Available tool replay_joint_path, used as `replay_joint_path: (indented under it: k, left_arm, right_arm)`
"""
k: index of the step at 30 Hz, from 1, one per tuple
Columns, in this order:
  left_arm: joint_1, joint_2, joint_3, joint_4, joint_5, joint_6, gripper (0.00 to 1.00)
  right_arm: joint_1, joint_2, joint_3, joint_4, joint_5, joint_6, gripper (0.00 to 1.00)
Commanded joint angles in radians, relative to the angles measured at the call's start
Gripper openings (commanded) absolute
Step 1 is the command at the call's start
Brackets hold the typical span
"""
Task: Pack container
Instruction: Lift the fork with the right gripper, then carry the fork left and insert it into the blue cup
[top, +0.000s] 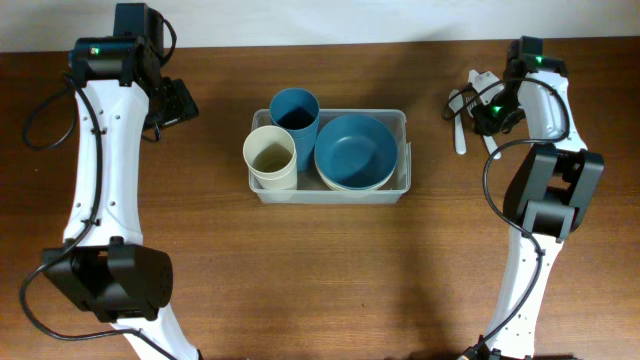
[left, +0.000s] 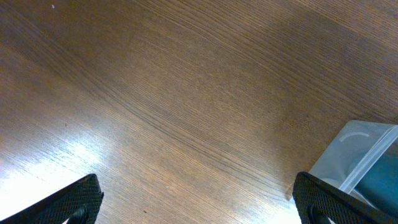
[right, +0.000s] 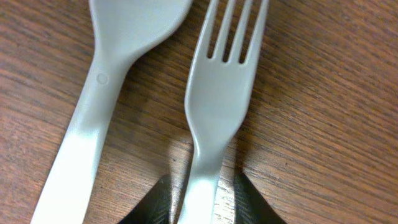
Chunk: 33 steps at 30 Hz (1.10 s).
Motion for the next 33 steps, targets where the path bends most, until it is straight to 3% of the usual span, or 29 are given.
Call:
replay_joint_path:
  k: [1, 13, 24, 33]
  left_arm:
    - [0.006, 0.008, -0.004, 0.002, -0.014, -0.011, 1.0]
    - [0.006, 0.008, -0.004, 0.002, -0.014, -0.011, 1.0]
    - [0.006, 0.008, -0.004, 0.002, -0.014, -0.011, 1.0]
    - [0.006, 0.008, -0.004, 0.002, -0.014, -0.012, 1.0]
  right_arm:
    - [0.005, 0.033, 0.005, 0.003, 0.013, 0.009, 0.22]
    - [0.005, 0.033, 0.005, 0.003, 0.013, 0.02, 0.06]
    - [0.005, 0.031, 0.025, -0.002, 0.015, 0.064, 0.04]
    - [0.01, 0.029, 0.305, -0.179, 0.016, 0.255, 0.04]
